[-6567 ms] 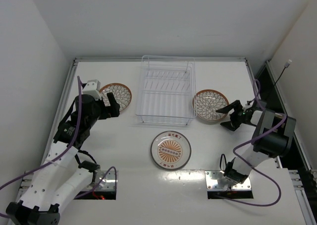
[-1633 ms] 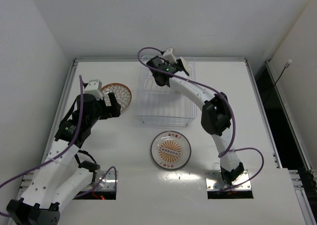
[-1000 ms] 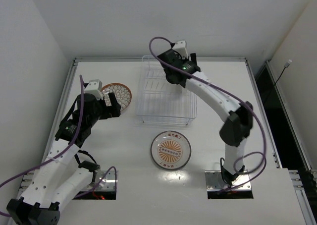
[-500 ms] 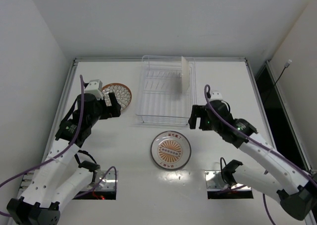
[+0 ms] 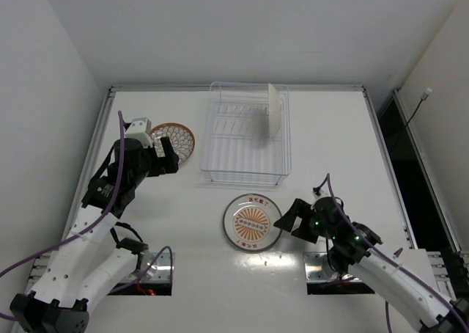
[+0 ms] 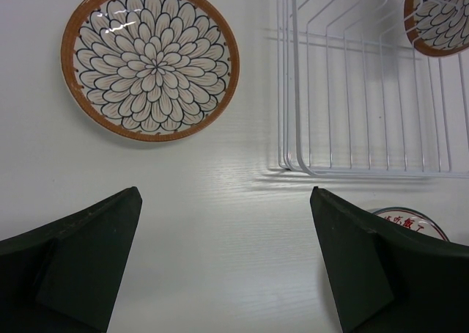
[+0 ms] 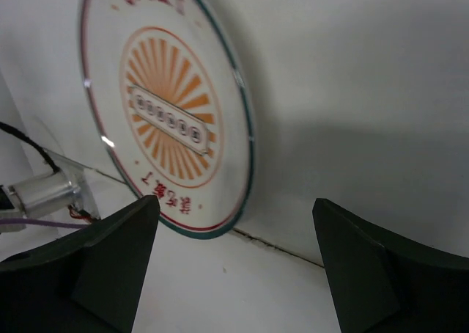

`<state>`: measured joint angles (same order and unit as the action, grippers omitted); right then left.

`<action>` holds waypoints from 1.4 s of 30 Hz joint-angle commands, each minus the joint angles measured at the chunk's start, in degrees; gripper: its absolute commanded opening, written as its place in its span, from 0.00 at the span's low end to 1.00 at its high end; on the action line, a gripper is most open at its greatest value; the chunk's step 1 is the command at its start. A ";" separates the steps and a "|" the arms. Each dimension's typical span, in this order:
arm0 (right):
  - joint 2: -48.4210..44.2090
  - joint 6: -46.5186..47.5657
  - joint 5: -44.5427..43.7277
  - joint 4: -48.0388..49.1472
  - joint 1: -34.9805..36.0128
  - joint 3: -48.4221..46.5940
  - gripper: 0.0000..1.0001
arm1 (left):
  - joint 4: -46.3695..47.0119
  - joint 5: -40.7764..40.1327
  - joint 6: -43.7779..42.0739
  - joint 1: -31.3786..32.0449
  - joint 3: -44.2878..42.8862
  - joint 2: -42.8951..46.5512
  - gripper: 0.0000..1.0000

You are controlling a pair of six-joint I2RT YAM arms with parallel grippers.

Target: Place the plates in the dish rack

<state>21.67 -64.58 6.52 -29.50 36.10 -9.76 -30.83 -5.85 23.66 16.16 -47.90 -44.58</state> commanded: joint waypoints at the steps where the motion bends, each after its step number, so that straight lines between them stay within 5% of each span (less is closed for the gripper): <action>1: -2.41 -9.16 4.29 4.97 0.20 4.92 0.83 | 0.77 -0.48 0.60 0.45 -0.09 0.72 1.00; 8: -0.67 -14.25 7.88 16.02 0.20 13.87 0.78 | 0.77 -0.48 0.60 0.45 -0.09 0.72 1.00; 15: 12.94 -14.36 9.12 30.98 0.20 15.30 0.65 | 0.77 -0.48 0.60 0.45 -0.09 0.19 1.00; 23: 25.70 -10.05 9.74 32.32 0.20 11.60 0.63 | 0.77 -0.48 0.60 0.45 -0.09 0.19 1.00; 32: 21.92 -10.13 6.31 27.03 0.20 11.34 0.52 | 0.77 -0.48 0.60 0.45 -0.09 0.19 1.00; 42: 37.64 -9.00 6.31 37.49 0.73 9.33 0.43 | 0.77 -0.48 0.60 0.45 -0.09 0.19 1.00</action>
<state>55.02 -75.31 15.27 6.09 36.47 -3.07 -30.83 -6.02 23.66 16.16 -47.90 -44.58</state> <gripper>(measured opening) 0.433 1.000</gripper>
